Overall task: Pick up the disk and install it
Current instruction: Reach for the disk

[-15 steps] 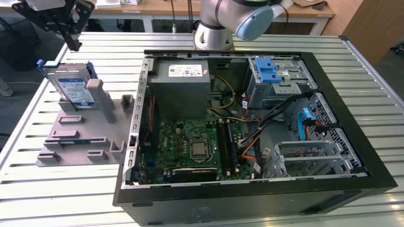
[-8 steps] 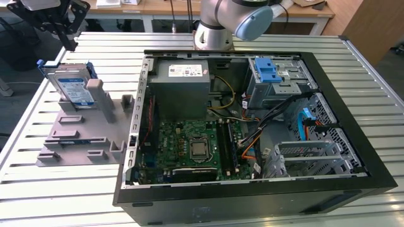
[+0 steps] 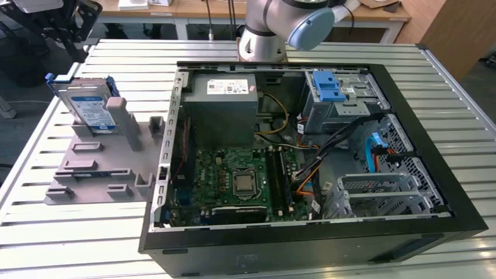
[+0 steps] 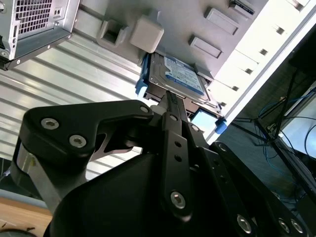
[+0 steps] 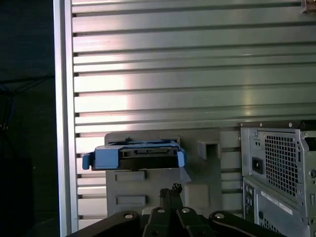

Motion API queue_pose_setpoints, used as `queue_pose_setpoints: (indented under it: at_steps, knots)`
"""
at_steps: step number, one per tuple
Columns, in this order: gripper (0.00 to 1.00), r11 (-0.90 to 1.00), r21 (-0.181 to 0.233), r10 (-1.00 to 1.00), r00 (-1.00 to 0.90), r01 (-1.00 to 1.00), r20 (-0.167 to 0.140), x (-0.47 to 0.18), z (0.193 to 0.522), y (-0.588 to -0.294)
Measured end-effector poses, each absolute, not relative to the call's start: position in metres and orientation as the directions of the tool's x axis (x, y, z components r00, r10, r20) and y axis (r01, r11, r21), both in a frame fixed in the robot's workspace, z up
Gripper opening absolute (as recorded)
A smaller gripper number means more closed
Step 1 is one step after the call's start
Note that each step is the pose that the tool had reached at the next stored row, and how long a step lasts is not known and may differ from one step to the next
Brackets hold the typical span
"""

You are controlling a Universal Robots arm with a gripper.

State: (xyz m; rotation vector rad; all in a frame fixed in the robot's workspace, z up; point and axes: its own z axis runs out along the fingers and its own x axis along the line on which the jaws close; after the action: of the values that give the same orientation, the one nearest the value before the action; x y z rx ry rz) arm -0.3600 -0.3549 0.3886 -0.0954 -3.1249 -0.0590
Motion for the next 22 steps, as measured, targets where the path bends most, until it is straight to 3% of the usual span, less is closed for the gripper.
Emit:
queue_pose_setpoints:
  at_steps: [22]
  knots:
    - [0.11, 0.997, 0.037, 0.061, -0.998, 0.061, 0.016, -0.396, 0.387, -0.353]
